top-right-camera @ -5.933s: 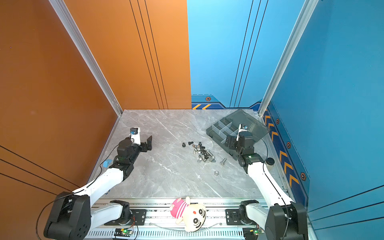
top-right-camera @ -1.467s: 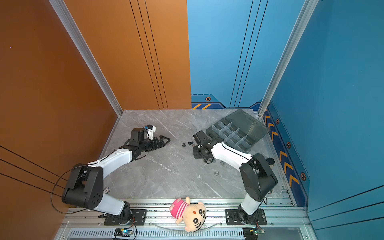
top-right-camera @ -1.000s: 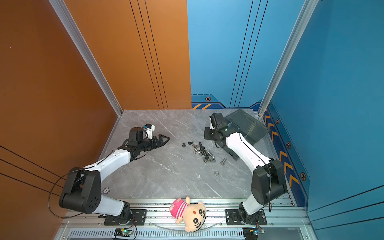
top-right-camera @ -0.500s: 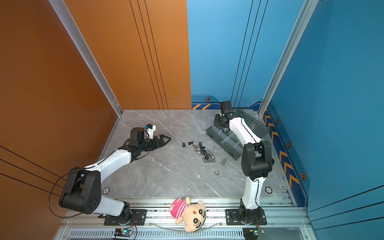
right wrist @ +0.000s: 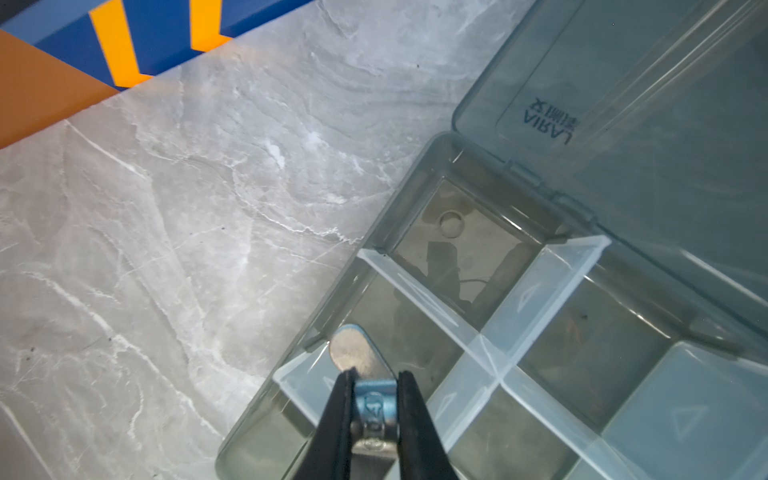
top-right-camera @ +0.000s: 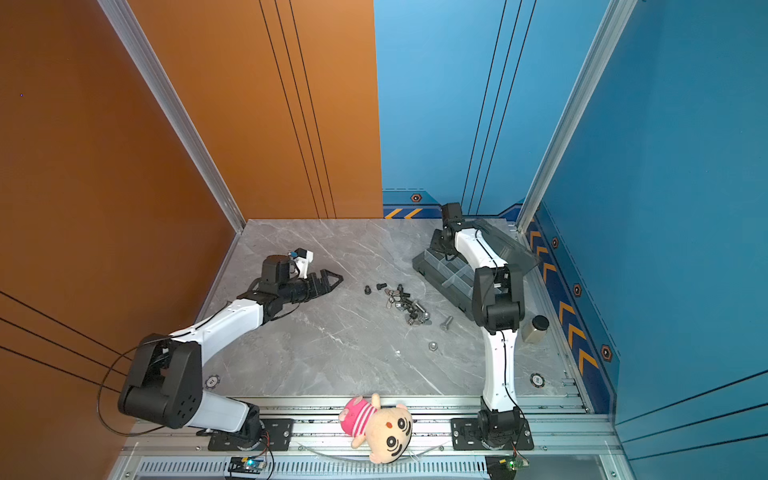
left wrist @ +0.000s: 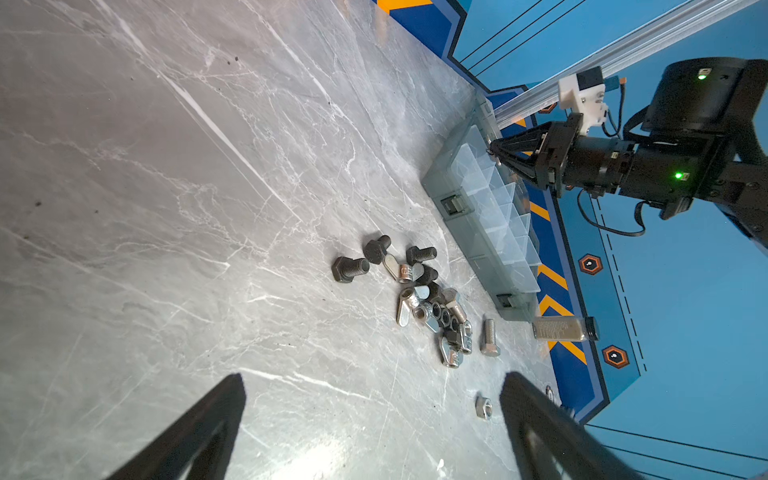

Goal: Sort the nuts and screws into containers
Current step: 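Lift the wing nut with the right gripper and carry it over the organizer box, then open the right gripper to drop the wing nut into a compartment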

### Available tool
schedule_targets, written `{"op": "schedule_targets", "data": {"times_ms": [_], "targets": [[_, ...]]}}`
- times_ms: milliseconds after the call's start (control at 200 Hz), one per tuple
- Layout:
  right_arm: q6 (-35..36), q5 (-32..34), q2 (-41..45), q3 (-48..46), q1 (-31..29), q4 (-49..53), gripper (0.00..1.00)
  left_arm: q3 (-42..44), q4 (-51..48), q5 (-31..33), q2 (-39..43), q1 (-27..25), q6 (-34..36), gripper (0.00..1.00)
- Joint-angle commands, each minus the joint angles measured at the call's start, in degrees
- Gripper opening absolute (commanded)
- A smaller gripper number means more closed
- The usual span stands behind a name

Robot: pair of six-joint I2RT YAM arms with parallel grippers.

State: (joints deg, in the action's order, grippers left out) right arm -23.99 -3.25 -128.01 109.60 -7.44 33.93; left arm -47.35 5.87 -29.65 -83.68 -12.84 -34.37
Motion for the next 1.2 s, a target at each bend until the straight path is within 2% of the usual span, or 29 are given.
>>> {"op": "schedule_targets", "data": {"times_ms": [0,95,175,330,441,701,901,1196], "targets": [[0.17,0.17,-1.0,1.93,0.59,1.75,0.0,-1.86,-1.11,0.22,-0.24,-0.43,0.05,0.98],[0.16,-0.2,-1.42,1.89,0.72,1.75,0.0,-2.37,-1.21,0.19,-0.69,-0.54,0.19,0.97],[0.17,-0.47,-1.63,1.84,0.67,1.75,0.06,-2.67,-1.3,0.14,-1.01,-0.69,0.23,0.97],[0.34,-0.76,-1.67,2.02,0.76,1.83,0.25,-3.01,-1.3,0.03,-1.49,-0.78,0.32,0.98],[0.6,-0.91,-1.21,2.35,0.9,2.0,0.33,-3.1,-1.22,0.03,-1.74,-0.91,0.22,0.98],[2.05,-2.72,2.89,2.5,1.2,4.92,0.39,-3.1,-1.08,0.02,-1.57,-1.09,0.27,0.98],[2.98,-7.3,13.06,-6.26,0.01,6.01,0.43,-3.35,-0.95,-0.15,-1.83,-1.35,0.17,0.98],[2.45,-9.85,27.54,-27.31,-4.84,5.37,0.47,-3.71,-1.09,-0.64,-2.18,-1.66,-0.04,0.98]]}}
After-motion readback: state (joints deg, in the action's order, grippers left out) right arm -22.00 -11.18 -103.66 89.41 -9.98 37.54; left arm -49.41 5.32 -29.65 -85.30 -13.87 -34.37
